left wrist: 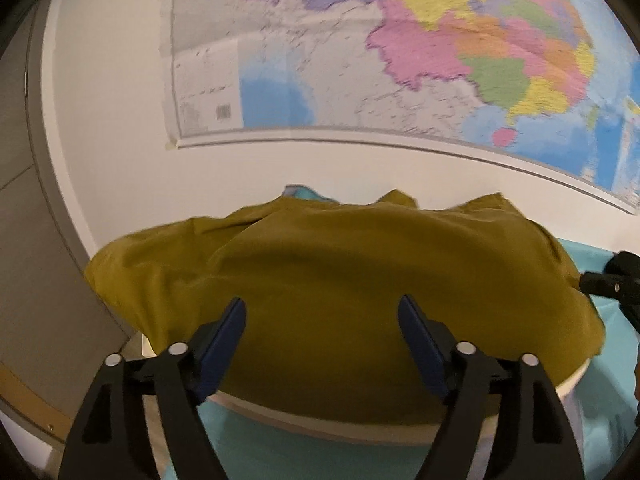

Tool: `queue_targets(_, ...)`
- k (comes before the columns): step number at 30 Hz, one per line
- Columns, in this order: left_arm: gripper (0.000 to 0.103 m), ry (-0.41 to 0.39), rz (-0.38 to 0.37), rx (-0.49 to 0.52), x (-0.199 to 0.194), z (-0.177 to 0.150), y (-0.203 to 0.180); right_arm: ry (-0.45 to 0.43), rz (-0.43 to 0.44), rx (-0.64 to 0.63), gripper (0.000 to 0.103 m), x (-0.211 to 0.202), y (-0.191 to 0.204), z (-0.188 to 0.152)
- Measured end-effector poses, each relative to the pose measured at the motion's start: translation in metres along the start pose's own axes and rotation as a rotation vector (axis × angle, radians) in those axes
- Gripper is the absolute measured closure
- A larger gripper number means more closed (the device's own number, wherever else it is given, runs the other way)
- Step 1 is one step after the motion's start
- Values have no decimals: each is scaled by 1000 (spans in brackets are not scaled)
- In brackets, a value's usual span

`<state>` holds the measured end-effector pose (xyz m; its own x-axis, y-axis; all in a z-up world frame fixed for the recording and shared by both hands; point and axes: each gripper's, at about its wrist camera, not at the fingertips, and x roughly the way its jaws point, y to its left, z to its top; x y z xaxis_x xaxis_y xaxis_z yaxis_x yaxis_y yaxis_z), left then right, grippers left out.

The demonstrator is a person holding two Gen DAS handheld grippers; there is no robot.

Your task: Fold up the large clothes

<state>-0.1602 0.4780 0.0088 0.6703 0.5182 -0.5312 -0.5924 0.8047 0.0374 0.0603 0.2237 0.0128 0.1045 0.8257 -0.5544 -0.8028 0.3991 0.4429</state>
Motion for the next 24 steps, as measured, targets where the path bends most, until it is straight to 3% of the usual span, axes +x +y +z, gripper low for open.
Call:
queue_targets(5,19,-4,-53,3,-8,-4,-16,-45,2,-113,45,-12,31,3)
queue_targets(8,17,-4,-70,17,-3,-7,-27,-17,-7,-178,45,0,44,-1)
queue_targets(12,16,65,-104,-7,19,-15,-35,90,-26,-186,45,31,42,-21)
queue_targets(21,15,57,-85,-15,12,-27,-41,31,1,-184,43,9,47,-33)
queue_targets(24,15,49,-104,-2,8,-35,-44,59,21,-209,43,9,47,-38)
